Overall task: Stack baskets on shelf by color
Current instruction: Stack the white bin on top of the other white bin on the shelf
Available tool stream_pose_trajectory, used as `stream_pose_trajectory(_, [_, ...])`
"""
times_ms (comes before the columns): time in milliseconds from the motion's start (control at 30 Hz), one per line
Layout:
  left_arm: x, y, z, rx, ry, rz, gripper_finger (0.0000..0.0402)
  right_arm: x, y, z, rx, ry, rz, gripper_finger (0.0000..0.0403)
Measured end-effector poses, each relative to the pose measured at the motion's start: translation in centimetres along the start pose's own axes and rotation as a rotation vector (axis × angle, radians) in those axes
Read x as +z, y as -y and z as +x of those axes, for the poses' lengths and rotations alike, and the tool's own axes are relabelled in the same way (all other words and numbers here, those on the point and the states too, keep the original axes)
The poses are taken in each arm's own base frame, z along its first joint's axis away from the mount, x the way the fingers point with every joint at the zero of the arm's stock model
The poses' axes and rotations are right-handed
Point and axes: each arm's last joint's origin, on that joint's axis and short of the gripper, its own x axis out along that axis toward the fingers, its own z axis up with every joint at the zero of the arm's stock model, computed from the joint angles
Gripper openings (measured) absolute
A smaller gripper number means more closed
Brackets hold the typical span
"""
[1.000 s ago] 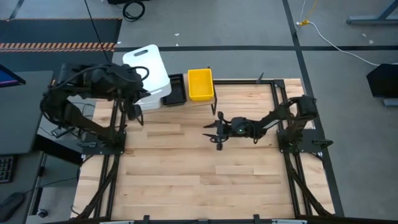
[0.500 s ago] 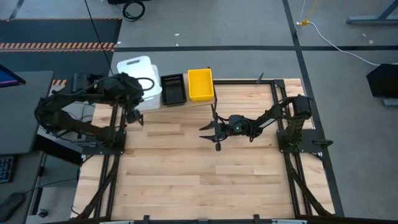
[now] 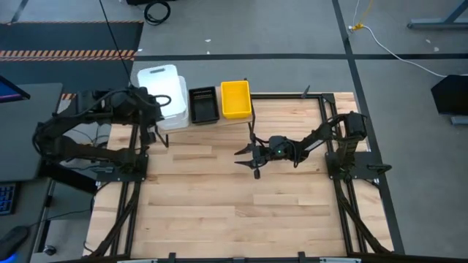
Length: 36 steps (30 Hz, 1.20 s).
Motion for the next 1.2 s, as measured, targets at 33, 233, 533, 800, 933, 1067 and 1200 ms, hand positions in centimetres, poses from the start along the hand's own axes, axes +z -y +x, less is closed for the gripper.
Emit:
stream_pose_trajectory(33, [-0.1,0.1,0.4,-0.001,0.001,0.016,0.0008,0.0,-0.1,0.0,0.002,0.0,0.0,0.0155])
stream_pose_trajectory(233, [-0.3,-0.1,1.6,0.013,0.063,0.06,0.0008,0.0,-0.6,0.1,0.019,-0.004,0.007,0.0155])
stream_pose_trajectory(533, [-0.6,-0.7,1.5,0.033,0.047,0.095,0.0008,0.0,-1.9,0.1,0.062,-0.025,0.006,0.0155])
stream_pose_trajectory(800, [-0.5,-1.4,0.2,0.082,0.108,0.138,0.0008,0.0,-2.2,0.1,0.068,-0.028,0.004,0.0155])
stream_pose_trajectory(933, [-0.7,-1.9,0.2,0.083,0.09,0.122,0.0008,0.0,-2.2,0.1,0.062,-0.029,0.004,0.0155])
stream_pose_trajectory(1067, [-1.5,-2.1,1.3,0.063,0.015,0.098,0.0008,0.0,-2.2,0.1,0.062,-0.029,0.008,0.0155])
stream_pose_trajectory(1200, [-1.6,-2.3,2.4,0.027,0.026,0.087,0.0008,0.0,-2.2,0.1,0.062,-0.029,0.011,0.0155])
